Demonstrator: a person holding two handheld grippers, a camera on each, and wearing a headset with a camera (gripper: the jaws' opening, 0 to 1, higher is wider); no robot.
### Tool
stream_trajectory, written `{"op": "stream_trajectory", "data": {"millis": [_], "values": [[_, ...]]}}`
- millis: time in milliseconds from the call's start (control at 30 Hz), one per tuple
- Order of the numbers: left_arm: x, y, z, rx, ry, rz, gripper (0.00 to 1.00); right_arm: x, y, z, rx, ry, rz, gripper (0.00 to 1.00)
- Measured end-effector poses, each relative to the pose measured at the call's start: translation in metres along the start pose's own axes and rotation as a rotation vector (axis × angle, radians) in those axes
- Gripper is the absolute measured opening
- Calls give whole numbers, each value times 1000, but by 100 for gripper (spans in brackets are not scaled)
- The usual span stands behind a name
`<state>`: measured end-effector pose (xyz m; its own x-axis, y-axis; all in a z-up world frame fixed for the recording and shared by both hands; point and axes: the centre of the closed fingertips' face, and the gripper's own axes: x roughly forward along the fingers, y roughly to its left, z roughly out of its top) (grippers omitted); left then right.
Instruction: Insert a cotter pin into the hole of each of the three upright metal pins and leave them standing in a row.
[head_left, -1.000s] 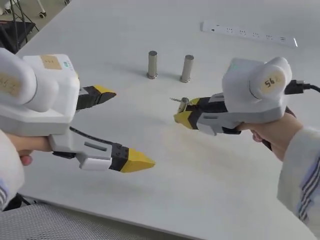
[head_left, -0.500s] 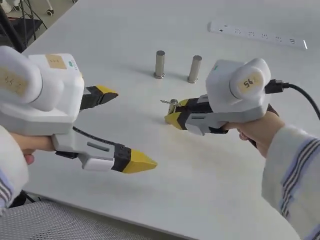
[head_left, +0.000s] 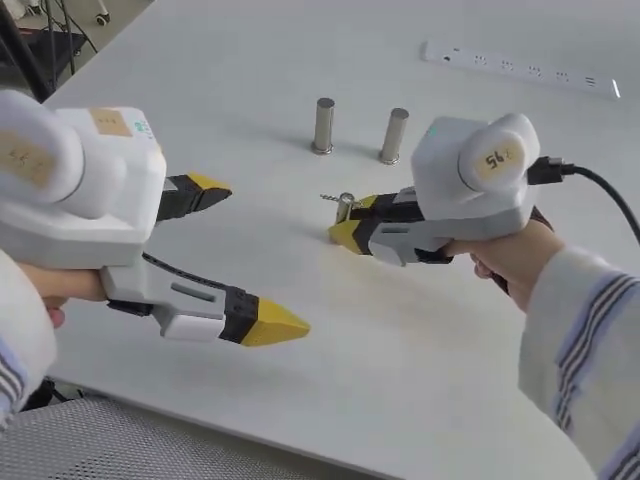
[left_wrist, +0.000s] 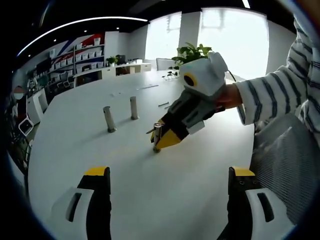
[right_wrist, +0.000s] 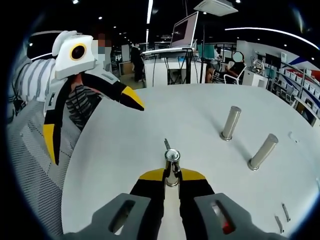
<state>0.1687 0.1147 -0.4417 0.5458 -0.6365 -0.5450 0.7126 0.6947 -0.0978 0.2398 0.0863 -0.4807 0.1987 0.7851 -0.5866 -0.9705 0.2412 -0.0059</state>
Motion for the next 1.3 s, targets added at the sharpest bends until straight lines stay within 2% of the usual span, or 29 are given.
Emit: {"op": "stream_trajectory", "data": {"millis": [367,467,733,1000,1167,1300], "values": [[0,-2,-4,-12,6,-3,97,0,3,1,5,-12,10,5],[0,-2,-4,-8,9,-3,97,0,3,-3,0,4,7,5],[0,-1,-6,-3,22,-3,96,0,3,-6,39,2,-9,5],[-1,0,-1,-3,1,-2,95,-3,5,-1,50,-21,0,8],[-2,1,0,-1,3,3,95,-11,6,-4,44,-13,-5,8],[-4,3,3,-2,-6,8,95,-29,8,-5,37,-13,-18,13]]}}
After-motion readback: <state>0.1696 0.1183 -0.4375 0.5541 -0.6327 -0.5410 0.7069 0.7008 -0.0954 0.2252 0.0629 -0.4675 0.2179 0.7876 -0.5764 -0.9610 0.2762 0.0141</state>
